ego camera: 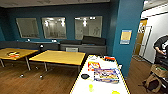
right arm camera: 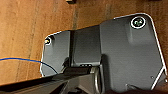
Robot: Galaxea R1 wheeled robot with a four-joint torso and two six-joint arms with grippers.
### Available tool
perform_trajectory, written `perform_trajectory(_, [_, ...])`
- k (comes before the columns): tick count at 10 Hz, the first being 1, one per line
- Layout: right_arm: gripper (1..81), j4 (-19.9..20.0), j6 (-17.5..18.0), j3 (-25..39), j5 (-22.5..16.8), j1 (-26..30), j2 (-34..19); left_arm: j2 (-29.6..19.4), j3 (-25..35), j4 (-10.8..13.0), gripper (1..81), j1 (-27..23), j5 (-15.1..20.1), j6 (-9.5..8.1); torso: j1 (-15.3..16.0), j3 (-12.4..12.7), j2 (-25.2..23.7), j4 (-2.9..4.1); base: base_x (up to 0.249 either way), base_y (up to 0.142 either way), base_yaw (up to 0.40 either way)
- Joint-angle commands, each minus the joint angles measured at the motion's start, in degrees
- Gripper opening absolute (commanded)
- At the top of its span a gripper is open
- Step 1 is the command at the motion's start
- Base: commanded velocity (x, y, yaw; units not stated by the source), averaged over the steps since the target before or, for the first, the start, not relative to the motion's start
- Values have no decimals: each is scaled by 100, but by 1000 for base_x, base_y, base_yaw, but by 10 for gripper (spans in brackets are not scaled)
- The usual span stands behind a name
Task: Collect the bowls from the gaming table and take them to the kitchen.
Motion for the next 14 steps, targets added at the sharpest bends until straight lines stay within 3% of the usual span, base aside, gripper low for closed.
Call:
perform_trajectory(1, [811, 33, 79, 2111, 122, 203, -1815, -31, 33, 50, 811, -326, 307, 42, 5, 0, 0, 0, 0, 0, 0])
perform_trajectory(5, [811, 68, 158, 3543, 464, 281, -3080, 48, 33, 50, 811, -317, 298, 68, 5, 0, 0, 0, 0, 0, 0])
perform_trajectory(9, [811, 270, 158, 4976, 482, 703, -4197, 65, 33, 59, 811, -317, 298, 68, 5, 0, 0, 0, 0, 0, 0])
perform_trajectory(12, [811, 525, 167, 5847, 491, 1046, -5102, 65, 25, 59, 811, -317, 298, 77, 5, -255, 0, 0, 0, 0, 0])
perform_trajectory(14, [811, 745, 158, 6120, 482, 1362, -5384, 65, 33, 59, 811, -318, 298, 77, 5, -499, -2, 0, 0, 0, 0])
